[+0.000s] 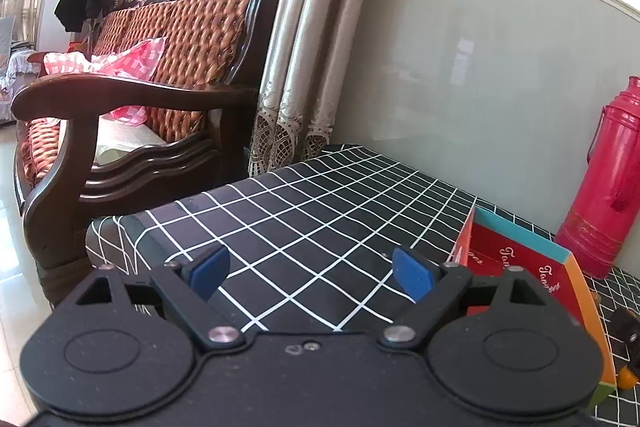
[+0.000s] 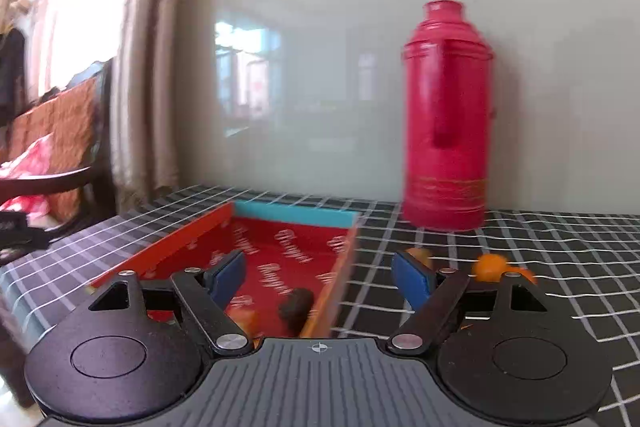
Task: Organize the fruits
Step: 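Carry the dark brown lump into the box and open the right tool, then reach the left tool to a mandarin and close on it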
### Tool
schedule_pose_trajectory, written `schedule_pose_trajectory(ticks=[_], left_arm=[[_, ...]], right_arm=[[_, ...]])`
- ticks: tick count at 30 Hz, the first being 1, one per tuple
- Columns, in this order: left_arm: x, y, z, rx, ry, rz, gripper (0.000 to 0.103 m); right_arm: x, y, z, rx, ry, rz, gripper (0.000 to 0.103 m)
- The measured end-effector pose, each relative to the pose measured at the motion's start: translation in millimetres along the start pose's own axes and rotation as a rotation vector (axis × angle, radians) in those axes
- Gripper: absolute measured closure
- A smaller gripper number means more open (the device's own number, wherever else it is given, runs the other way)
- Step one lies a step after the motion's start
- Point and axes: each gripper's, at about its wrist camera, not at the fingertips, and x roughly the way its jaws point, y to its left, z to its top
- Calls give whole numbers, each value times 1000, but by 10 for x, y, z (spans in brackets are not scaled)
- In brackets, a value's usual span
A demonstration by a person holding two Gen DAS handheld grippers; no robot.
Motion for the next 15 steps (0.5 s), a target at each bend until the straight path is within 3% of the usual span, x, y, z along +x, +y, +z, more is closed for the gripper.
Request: schedule_pose_trajectory(ticks=[6,15], left_arm=[[-36,-159,-22,33,-8,-40,21],[-183,-763,-164,157,-35,-201,21]], right_arm=[[-67,-224,19,34,-9,-148,3],[-249,-697,18,56,12,-462,0]])
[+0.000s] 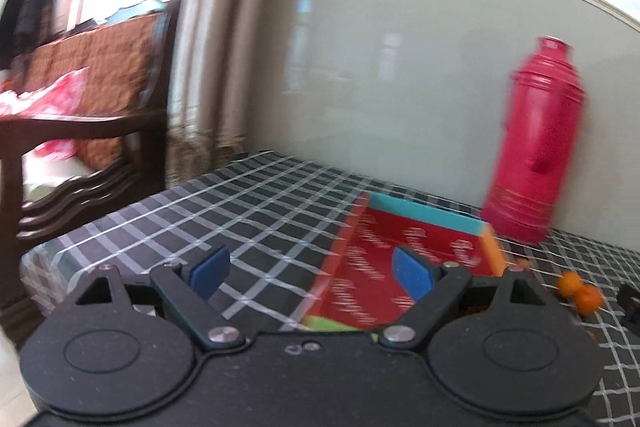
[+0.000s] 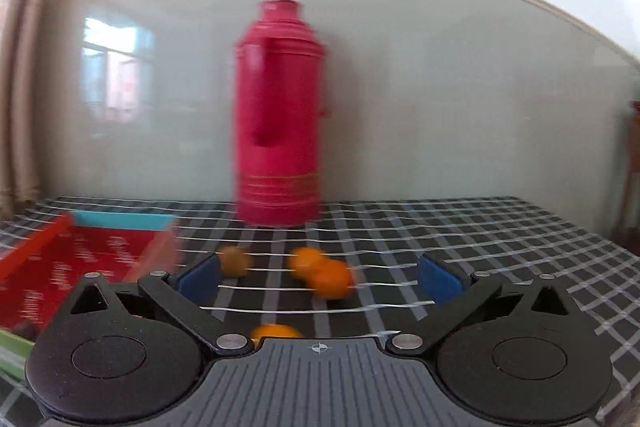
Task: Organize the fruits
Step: 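Reach the left tool to a mandarin and close on it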
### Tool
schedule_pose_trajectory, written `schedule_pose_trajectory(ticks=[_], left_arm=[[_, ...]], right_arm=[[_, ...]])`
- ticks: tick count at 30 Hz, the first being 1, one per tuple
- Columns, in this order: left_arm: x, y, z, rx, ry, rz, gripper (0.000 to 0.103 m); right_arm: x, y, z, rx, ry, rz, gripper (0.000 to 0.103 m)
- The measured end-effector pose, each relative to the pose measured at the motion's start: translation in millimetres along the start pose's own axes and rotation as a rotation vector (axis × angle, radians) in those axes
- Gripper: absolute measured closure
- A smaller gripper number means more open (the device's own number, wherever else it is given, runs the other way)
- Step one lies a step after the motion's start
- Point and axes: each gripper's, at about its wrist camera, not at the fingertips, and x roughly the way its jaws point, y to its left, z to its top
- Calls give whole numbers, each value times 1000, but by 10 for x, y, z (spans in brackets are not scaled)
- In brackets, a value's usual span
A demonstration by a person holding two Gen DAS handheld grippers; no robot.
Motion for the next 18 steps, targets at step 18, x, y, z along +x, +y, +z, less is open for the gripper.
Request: schedule_pose_trajectory(ticks=[18], left_arm=[[-118,-1549,-455,279,-5,-434,29]], right_arm=[[-152,-1071,-82,5,38,-443,0]])
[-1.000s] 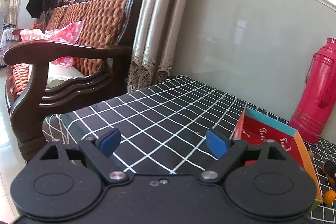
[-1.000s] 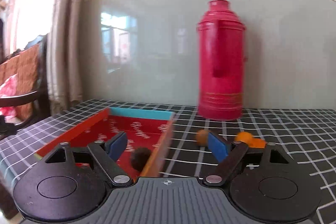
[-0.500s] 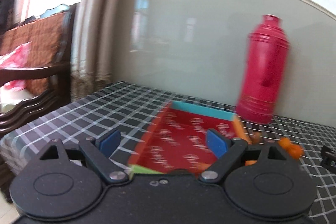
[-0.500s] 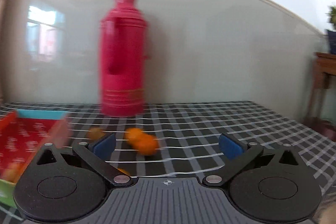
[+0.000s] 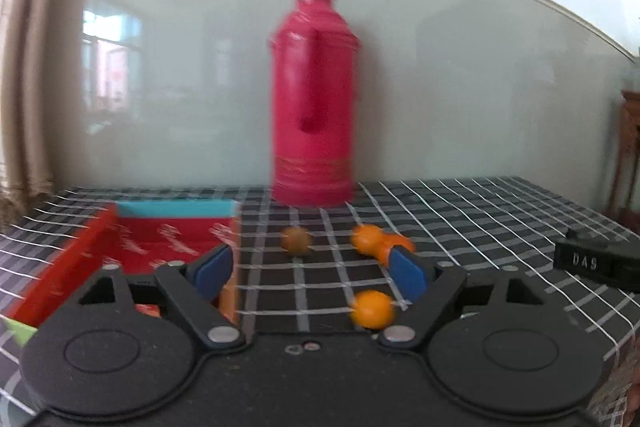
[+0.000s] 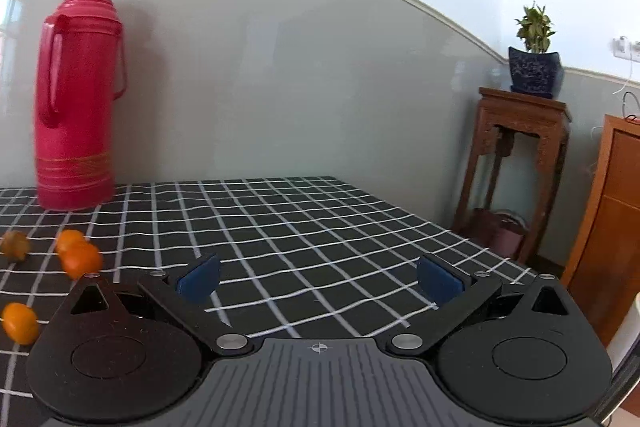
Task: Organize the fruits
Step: 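Reach the left tool to a mandarin and close on it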
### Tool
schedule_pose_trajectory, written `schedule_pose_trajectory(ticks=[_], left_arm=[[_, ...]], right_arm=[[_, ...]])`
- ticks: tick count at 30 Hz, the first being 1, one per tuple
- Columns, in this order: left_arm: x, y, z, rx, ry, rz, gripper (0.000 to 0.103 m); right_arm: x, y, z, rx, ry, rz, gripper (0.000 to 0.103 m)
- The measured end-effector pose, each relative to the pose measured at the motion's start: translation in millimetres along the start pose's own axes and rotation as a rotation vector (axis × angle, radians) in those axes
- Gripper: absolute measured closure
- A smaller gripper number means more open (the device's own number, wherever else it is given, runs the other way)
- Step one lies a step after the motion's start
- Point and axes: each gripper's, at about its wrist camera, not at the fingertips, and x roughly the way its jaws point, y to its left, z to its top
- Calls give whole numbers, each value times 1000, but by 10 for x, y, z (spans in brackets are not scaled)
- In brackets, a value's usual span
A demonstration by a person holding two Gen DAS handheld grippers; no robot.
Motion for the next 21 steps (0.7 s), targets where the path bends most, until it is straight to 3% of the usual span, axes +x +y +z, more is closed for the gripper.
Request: schedule_pose_trajectory(ticks=[5,8,15,21], left_arm=[[301,-194,-80,1,80,-40,38],[455,-261,-131,2,121,-51,48],[678,-337,-218,-20,179,-52,53],[786,-309,-259,-48,220,-26,79]], right_arm=[[-11,-137,-7,-32,-49,-99,0],[32,-192,-10,-35,-54,-108,0],[158,-347,-28,-9,-12,-122,0],[185,-368,-37,3,8,-103,0]])
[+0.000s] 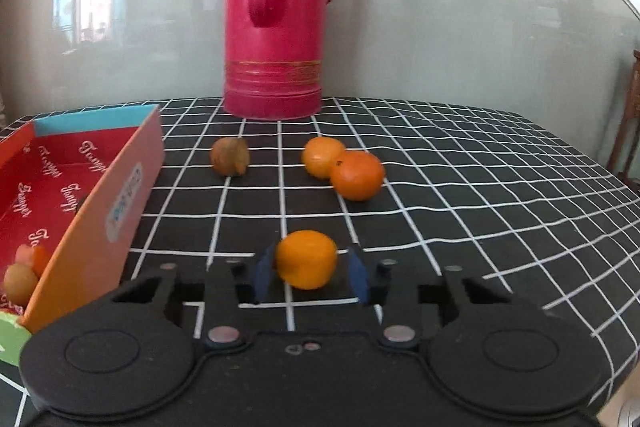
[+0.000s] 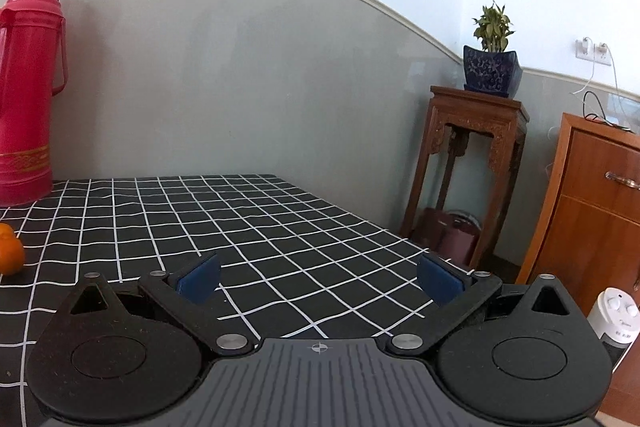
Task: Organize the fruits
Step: 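Reach the left tool to a mandarin and close on it, then carry the mandarin into the box and open the left tool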
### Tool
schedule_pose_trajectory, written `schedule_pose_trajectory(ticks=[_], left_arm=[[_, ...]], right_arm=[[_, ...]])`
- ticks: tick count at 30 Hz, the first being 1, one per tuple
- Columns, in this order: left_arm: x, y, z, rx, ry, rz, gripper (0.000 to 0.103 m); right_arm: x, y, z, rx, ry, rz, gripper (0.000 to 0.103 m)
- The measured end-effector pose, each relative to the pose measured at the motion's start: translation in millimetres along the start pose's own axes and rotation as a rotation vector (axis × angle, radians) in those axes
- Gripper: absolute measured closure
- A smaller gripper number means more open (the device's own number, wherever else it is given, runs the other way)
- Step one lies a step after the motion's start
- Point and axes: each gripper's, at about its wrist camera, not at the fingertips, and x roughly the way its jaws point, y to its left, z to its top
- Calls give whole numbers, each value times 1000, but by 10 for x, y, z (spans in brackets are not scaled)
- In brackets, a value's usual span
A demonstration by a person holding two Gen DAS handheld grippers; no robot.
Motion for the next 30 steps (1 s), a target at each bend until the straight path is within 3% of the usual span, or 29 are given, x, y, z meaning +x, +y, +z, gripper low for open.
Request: schedule_pose_trajectory(ticks=[6,9,14,18,30], left_arm=[[-13,15,2,-13,-11,0,79],[-90,8,22,1,-56,16,79],[-312,84,88,16,-171,87,79],[-421,274,143,-19,-212,157,79],[-566,972,191,-161,-158,355,79]], right_arm=[[1,35,-5,0,6,26,0],[-10,50,5,3,2,37,0],[-10,55,36,5,2,60,0],[-50,134,50,0,-2,87,0],[-219,533,82,-36,-16,193,0]])
